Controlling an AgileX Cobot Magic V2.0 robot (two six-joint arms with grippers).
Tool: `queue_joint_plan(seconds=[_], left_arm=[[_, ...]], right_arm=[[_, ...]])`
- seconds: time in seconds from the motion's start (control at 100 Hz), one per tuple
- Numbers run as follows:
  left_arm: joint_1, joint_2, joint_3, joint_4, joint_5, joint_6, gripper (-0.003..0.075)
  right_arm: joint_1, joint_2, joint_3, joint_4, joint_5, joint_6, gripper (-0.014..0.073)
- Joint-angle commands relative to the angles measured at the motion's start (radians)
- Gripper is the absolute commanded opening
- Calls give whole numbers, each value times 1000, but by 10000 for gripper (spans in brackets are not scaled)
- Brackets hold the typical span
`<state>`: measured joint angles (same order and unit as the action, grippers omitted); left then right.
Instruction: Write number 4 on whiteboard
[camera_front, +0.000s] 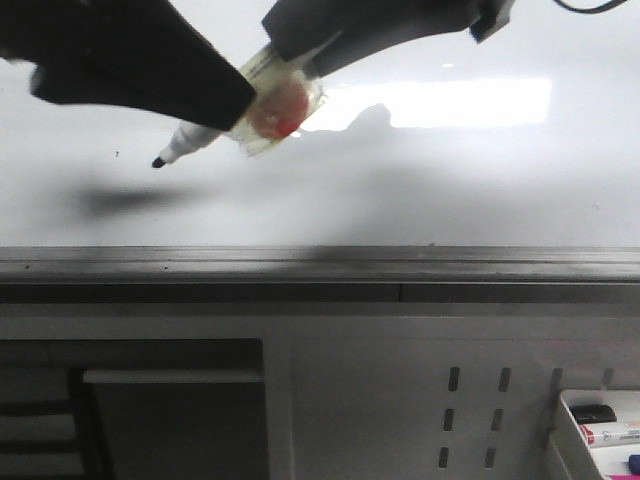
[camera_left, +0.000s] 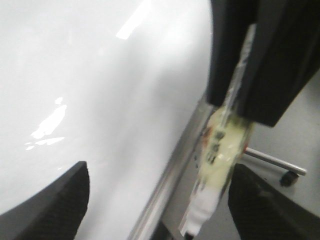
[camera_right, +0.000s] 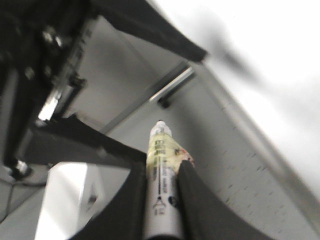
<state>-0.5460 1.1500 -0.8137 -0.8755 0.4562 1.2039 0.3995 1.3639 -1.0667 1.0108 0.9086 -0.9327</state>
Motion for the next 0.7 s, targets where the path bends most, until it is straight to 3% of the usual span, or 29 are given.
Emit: queue_joint_plan(seconds=[0.0, 0.2, 0.38, 0.56, 0.69], left_arm=[[70, -66, -32, -48, -11, -33, 519], [275, -176, -7, -102, 13, -62, 475], [435, -261, 57, -187, 13, -62, 458], [501, -289, 90, -225, 13, -62, 458], [501, -291, 90, -237, 12, -62, 458]], right_arm=[[2, -86, 27, 57, -85, -34, -53], [2, -201, 142, 186, -308, -193, -53], [2, -208, 151, 280, -436, -315, -53], [2, -168, 139, 367, -506, -438, -53], [8, -123, 101, 369, -513, -447, -53]])
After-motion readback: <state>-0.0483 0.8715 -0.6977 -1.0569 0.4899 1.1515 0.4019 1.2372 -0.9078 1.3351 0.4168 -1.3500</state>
